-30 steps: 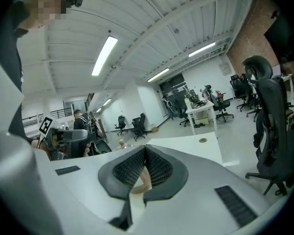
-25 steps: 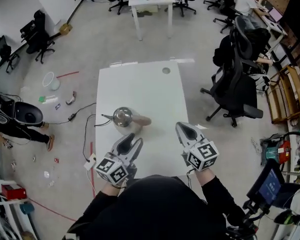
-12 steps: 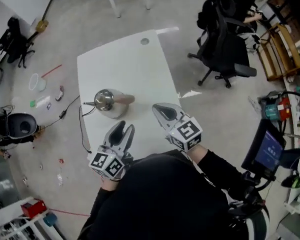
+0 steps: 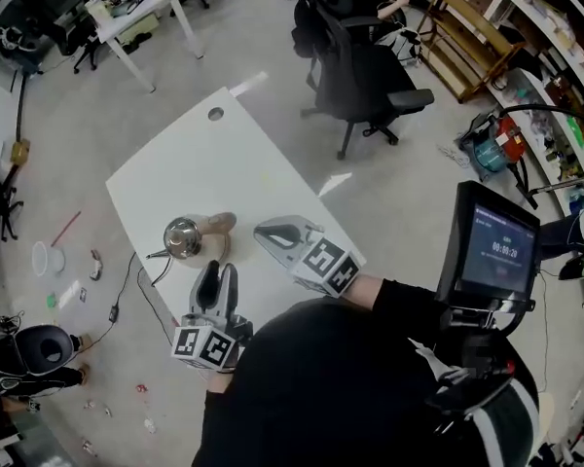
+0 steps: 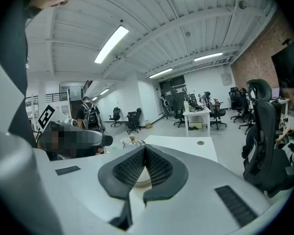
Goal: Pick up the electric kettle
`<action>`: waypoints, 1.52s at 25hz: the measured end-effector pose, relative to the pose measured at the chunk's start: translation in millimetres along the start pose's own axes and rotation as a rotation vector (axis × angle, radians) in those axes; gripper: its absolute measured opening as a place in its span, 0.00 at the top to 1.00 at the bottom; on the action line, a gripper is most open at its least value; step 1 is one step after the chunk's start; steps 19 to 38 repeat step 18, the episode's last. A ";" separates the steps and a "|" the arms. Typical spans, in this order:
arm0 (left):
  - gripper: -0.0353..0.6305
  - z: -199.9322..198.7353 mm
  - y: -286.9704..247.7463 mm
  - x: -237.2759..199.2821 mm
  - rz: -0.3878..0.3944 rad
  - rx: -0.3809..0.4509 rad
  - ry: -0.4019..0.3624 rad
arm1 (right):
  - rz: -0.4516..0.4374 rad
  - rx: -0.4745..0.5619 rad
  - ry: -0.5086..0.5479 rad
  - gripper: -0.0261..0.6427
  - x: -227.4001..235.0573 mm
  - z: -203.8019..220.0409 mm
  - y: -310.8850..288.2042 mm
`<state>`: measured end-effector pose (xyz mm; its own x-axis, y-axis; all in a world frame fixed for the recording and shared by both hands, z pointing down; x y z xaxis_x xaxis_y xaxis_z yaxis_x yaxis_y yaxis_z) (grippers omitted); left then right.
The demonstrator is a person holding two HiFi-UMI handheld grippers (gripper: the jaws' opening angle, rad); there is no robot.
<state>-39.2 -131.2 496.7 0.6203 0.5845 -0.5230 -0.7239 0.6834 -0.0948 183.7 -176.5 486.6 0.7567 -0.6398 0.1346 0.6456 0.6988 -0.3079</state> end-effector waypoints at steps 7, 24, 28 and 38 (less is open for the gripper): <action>0.68 3.9 22.4 -31.2 0.046 -0.017 0.069 | 0.029 -0.072 0.004 0.94 -33.3 5.2 -23.3; 0.68 22.5 42.8 -55.2 0.162 -0.121 0.180 | 0.139 -0.191 -0.043 0.94 -76.0 29.2 -18.9; 0.68 22.5 42.8 -55.2 0.162 -0.121 0.180 | 0.139 -0.191 -0.043 0.94 -76.0 29.2 -18.9; 0.68 22.5 42.8 -55.2 0.162 -0.121 0.180 | 0.139 -0.191 -0.043 0.94 -76.0 29.2 -18.9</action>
Point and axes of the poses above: the fingertips, and each gripper's own axes: y backward along the fingers, x to its right, z out of its underside, the point moved 10 cm from there along y, backward along the fingers, and after that the axes turned 7 degrees about z, right-handed, at the moved point
